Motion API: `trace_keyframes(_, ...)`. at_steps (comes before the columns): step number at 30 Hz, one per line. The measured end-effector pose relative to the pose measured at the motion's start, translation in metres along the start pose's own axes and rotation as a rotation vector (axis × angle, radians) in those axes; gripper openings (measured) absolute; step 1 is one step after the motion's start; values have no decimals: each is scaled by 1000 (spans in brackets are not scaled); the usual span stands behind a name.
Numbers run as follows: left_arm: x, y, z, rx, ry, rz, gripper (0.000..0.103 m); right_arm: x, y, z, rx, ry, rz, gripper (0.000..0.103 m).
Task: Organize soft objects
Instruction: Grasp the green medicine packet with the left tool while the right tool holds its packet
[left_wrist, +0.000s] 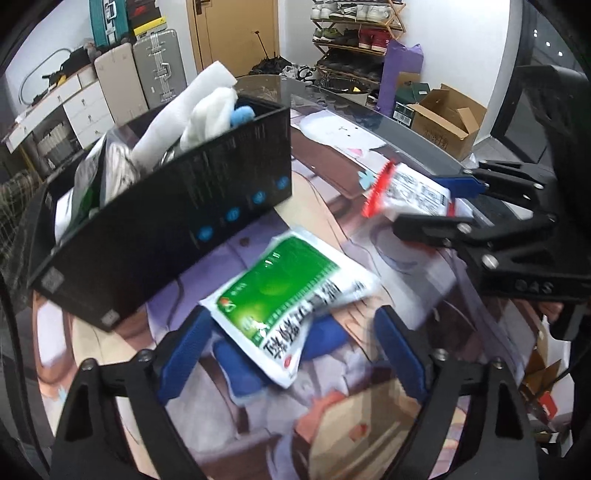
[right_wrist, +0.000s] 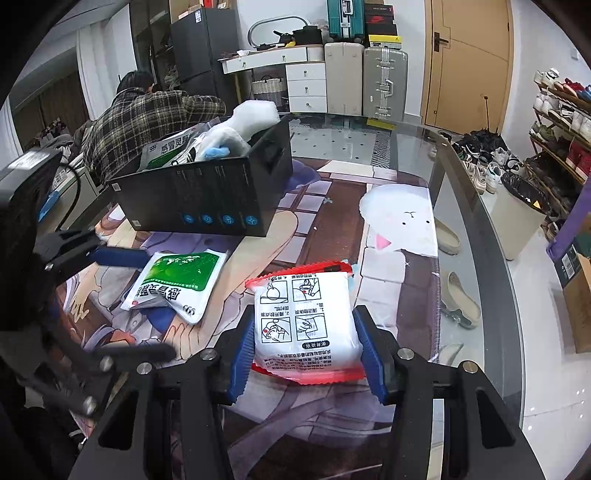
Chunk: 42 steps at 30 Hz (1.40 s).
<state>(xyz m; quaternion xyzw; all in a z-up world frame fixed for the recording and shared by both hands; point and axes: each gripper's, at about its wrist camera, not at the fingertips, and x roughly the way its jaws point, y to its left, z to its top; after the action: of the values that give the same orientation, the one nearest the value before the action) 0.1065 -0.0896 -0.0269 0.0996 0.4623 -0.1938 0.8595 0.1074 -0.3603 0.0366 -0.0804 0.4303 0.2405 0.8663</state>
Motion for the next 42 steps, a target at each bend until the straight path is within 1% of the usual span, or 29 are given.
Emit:
trace_keyframes(1, 1, 1, 2, 3, -3, -1, 84, -1, 0, -1, 0, 1, -1, 52)
trace_keyframes(2, 2, 2, 4, 5, -8, -3, 79, 0, 0, -1, 1, 2, -2, 52)
trace_keyframes(3, 3, 1, 5, 9, -10, -9, 70, 0, -1, 0, 2, 3, -2, 52)
trace_keyframes(4, 2, 0, 6, 18, -14, -14, 65, 0, -1, 1, 2, 4, -2, 52)
trace_keyframes(6, 2, -4, 7, 34, -19, -25, 51, -1, -2, 1, 1, 4, -1, 52)
trace_keyframes(8, 1, -8, 6, 48, -14, -35, 44, -1, -3, 1, 0, 5, -5, 52)
trace_keyframes(13, -5, -11, 2, 57, 12, -59, 44, 1, -5, 1, 5, 8, -4, 52)
trace_keyframes(16, -7, -10, 0, 54, 6, -45, 48, 2, -5, 1, 3, 11, -4, 52)
trace_keyframes(18, -8, -7, 1, 45, -9, -16, 64, 3, -5, 1, 5, 11, -4, 52)
trace_keyframes(19, -8, -5, 3, 38, -19, 0, 65, 3, -5, 1, 6, 11, -3, 52)
trace_keyframes(22, -7, -4, 10, 39, -31, -10, 68, 5, -5, 0, 2, 14, -4, 52)
trace_keyframes(24, -6, -8, 14, 66, -42, -6, 74, 5, -6, 0, 2, 14, -5, 52)
trace_keyframes(26, -3, -14, 19, 91, -50, 2, 74, 5, -6, -1, 2, 15, -9, 52)
trace_keyframes(31, 8, -29, 29, 154, -45, -23, 74, 3, -9, -2, 5, 18, -17, 52)
trace_keyframes(34, 15, -33, 32, 170, -34, -48, 74, 2, -12, -3, 12, 20, -22, 52)
trace_keyframes(36, 18, -34, 33, 161, -35, -86, 66, 3, -15, -3, 15, 20, -26, 52)
trace_keyframes(38, 19, -36, 33, 159, -39, -105, 58, 3, -16, -3, 17, 20, -28, 52)
trace_keyframes(40, 17, -37, 33, 171, -42, -107, 51, 3, -18, -3, 20, 20, -36, 52)
trace_keyframes(42, 16, -39, 32, 181, -51, -103, 41, 3, -19, -3, 26, 19, -39, 52)
